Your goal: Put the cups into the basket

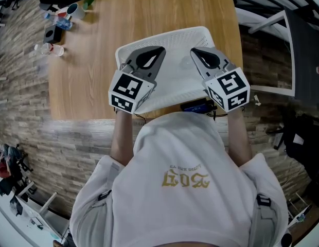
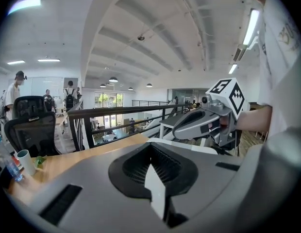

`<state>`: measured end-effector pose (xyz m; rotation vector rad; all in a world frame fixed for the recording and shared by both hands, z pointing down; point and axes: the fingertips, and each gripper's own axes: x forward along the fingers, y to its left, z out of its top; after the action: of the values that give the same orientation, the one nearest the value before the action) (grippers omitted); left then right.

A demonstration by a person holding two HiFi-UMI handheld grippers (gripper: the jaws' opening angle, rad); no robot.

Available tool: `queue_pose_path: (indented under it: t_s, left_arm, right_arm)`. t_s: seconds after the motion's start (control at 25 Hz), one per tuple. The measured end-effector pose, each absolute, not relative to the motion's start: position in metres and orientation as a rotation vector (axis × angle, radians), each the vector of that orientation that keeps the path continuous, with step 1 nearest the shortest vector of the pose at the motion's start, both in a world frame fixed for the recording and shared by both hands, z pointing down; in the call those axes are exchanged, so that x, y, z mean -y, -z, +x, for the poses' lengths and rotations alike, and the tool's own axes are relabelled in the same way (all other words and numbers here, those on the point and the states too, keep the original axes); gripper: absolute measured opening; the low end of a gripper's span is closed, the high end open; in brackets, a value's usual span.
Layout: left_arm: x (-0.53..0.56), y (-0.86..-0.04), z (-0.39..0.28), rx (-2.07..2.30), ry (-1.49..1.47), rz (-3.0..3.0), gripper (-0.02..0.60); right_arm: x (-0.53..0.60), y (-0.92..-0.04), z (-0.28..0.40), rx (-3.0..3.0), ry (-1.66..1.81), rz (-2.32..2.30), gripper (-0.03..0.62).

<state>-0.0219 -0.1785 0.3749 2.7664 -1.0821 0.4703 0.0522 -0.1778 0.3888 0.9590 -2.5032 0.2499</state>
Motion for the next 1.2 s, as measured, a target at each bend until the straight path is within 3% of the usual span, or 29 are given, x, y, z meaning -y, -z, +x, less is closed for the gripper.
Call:
queue_pose_path:
  t_s: [0.68,1.2]
  left_arm:
    - [0.176,-0.346,-0.024,1.126,-0.301,2.823,0.008]
    - [0.176,-0.309,-0.039,1.254,-0.101,2.844,0.007]
  right_arm:
    - [0.168,-0.355,0.040,2.666,-0.247,0.947,0.009]
    - [0.174,-0.325,0.047,2.660,-0.008,1.052,0.009]
